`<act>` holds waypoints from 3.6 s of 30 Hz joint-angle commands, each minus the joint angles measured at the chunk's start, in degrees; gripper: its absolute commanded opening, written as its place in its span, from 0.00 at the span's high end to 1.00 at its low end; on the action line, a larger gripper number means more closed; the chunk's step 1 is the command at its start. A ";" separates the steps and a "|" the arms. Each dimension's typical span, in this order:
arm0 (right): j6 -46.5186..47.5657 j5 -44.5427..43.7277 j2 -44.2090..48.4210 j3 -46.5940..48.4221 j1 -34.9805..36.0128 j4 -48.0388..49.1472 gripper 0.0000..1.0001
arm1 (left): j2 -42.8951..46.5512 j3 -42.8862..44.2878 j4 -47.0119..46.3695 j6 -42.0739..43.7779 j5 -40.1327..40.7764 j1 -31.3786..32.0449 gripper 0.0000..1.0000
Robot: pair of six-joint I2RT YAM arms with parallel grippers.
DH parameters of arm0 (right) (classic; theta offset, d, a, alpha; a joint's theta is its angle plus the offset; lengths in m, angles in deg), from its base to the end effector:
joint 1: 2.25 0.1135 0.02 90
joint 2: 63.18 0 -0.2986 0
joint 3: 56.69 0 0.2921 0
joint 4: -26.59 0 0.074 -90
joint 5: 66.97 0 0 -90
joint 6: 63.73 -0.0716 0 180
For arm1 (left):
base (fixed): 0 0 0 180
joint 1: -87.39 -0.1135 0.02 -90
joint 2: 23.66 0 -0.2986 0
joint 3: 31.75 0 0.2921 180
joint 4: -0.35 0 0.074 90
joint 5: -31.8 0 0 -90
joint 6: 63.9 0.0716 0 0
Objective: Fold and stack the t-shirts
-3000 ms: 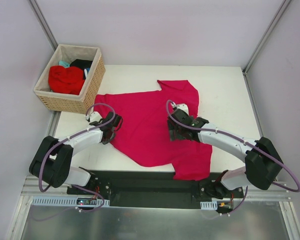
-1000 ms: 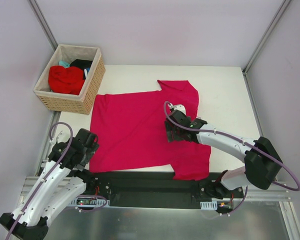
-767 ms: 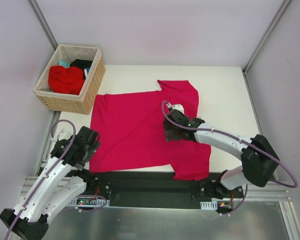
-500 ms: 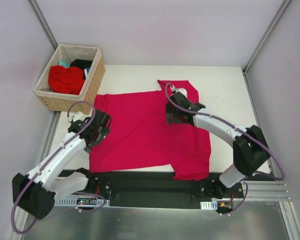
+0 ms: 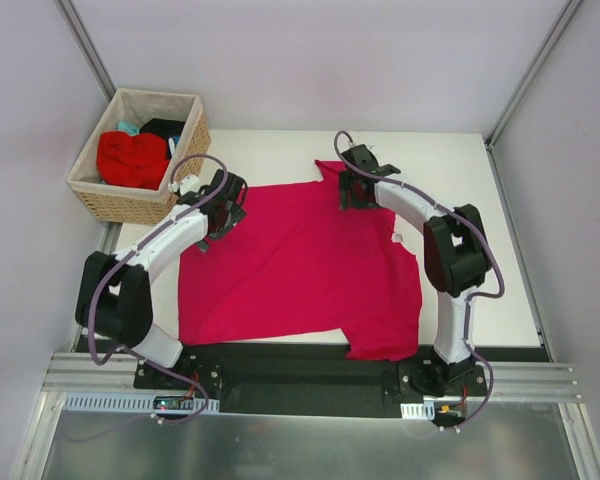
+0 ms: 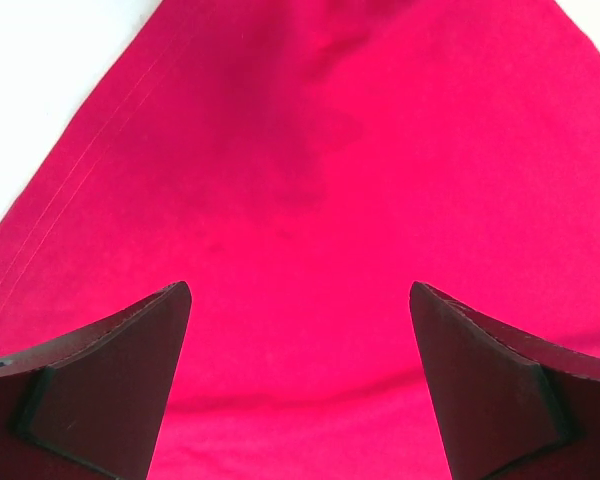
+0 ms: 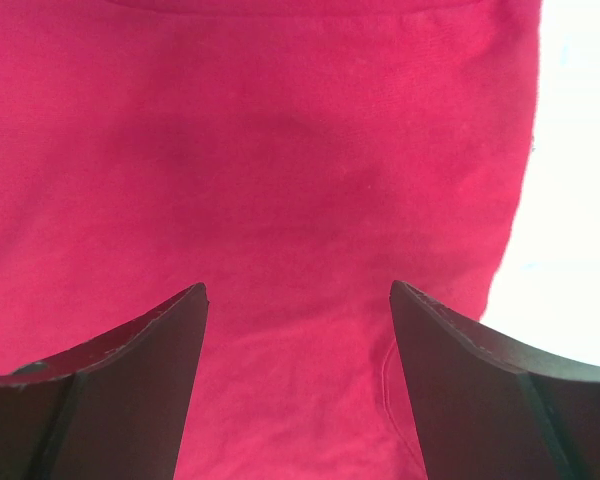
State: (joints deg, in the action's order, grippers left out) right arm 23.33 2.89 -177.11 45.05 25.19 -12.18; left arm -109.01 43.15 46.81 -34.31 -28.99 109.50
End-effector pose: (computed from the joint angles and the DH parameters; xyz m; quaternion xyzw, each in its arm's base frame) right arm 0.4689 0.2157 0.2151 -0.1398 0.9193 -0.0728 0.3607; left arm 0.3444 -0.1022 0.2438 -0.3721 0.8527 0.0000 0.3666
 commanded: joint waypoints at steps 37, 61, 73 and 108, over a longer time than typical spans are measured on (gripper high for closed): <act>1.09 -2.54 -22.47 30.69 -11.79 -18.52 0.19 | -37.35 35.28 -2.44 5.99 -7.68 -9.98 0.12; 2.68 -2.62 -7.19 16.92 -3.45 -11.59 0.18 | -23.31 25.65 -3.76 9.94 -16.20 -8.23 0.12; 0.21 8.44 -1.39 2.32 -1.07 -3.60 0.18 | -18.37 12.19 -4.20 22.42 -20.16 -7.25 0.08; -8.66 15.48 -14.65 12.32 -10.12 -10.87 0.19 | -38.58 30.37 -4.29 25.68 -25.69 -9.63 0.07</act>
State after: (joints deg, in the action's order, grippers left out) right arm 16.62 17.14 -189.00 54.28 17.01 -19.48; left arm -143.80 70.05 42.85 -9.41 -50.73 100.03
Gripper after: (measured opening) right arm 0.816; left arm 0.931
